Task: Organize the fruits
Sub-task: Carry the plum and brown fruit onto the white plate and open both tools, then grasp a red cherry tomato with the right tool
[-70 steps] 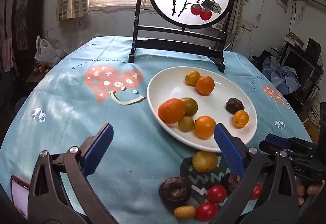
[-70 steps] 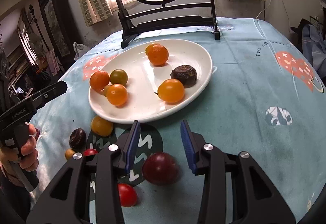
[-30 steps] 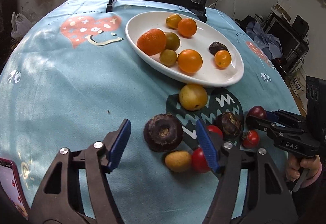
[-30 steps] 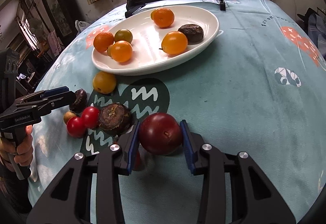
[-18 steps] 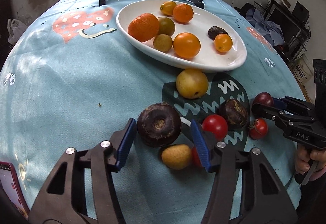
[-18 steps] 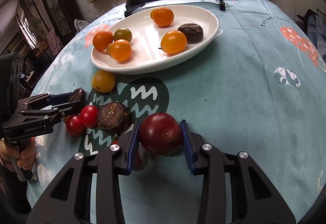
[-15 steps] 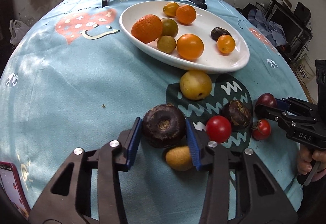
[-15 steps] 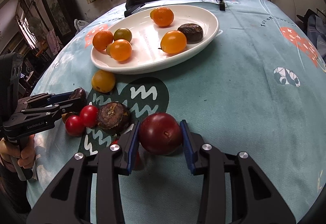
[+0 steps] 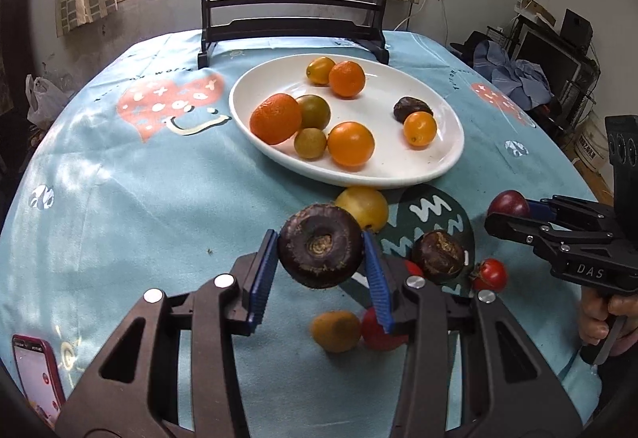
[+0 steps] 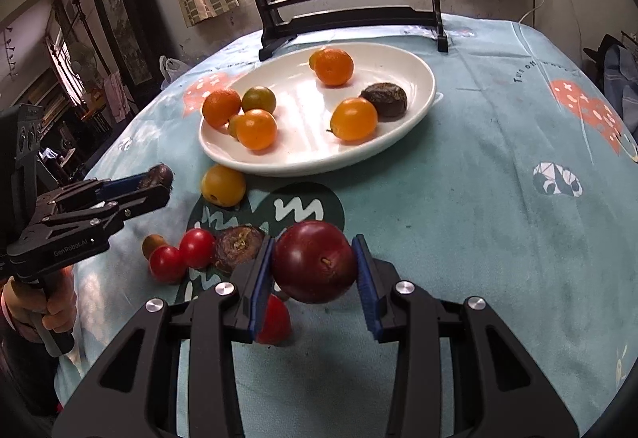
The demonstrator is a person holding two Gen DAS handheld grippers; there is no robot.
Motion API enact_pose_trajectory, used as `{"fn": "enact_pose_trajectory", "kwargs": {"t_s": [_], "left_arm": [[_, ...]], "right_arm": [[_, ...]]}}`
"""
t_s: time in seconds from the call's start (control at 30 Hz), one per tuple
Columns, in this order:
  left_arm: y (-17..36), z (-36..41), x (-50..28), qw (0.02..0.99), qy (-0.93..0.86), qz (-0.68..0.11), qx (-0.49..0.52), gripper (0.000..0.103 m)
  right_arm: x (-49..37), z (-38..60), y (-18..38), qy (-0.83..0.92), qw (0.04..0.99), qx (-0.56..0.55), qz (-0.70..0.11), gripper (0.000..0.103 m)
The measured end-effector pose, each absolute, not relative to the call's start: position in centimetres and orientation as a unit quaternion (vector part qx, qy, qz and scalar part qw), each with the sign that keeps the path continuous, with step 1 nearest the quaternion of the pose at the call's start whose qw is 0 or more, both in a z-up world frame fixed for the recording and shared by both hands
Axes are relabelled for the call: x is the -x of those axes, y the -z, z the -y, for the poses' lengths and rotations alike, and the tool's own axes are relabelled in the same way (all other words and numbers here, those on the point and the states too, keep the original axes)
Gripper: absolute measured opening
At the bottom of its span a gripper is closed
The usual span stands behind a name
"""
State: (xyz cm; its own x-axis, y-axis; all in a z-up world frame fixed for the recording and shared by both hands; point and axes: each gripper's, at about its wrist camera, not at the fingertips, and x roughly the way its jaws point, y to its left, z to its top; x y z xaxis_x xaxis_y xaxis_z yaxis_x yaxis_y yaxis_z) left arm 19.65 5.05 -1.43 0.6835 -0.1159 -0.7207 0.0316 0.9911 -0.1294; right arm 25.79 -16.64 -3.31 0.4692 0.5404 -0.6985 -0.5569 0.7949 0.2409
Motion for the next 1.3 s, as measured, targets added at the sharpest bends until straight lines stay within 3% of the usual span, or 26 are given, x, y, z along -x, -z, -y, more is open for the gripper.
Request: {"fn": "enact_pose_trajectory", "kwargs": {"t_s": [0.4, 0.43, 0.47, 0.53, 0.67, 0.9, 1.3], "left_arm": [[-1.1, -3.8, -27.1, 0.935, 0.036, -0.348, 0.063, 0.044], [-1.2, -3.8, -27.7, 0.937, 0.033, -0.341, 0.067, 0.048], [-1.2, -3.9, -28.0, 0.94, 0.026, -0.334, 0.071, 0.069], [-1.5, -4.3, -27.5, 0.946, -0.011, -0.319, 0.064, 0.086], [-2.4, -5.8, -25.8, 0.945, -0.013, -0.316, 0.082, 0.094], [-1.7, -7.9, -22.7, 0.939, -0.032, -0.325, 0.109, 0.097], [0.1, -7.2, -19.2, 0.935, -0.041, -0.348, 0.052, 0.098]], "right_arm": [[-31.2, 13.7, 1.1, -0.324, 0.883, -0.031, -0.338, 0.04], [-31.5, 13.2, 1.0, -0.328, 0.885, -0.028, -0.331, 0.04], [-31.7, 12.8, 0.9, -0.326, 0.888, -0.024, -0.324, 0.042], [-31.6, 12.5, 0.8, -0.315, 0.893, -0.017, -0.321, 0.057], [-29.8, 13.2, -0.1, -0.341, 0.889, -0.012, -0.304, 0.057], [-26.9, 13.9, 0.6, -0.357, 0.871, 0.003, -0.336, 0.057], [-24.0, 14.1, 2.3, -0.359, 0.854, 0.055, -0.373, 0.057]]}}
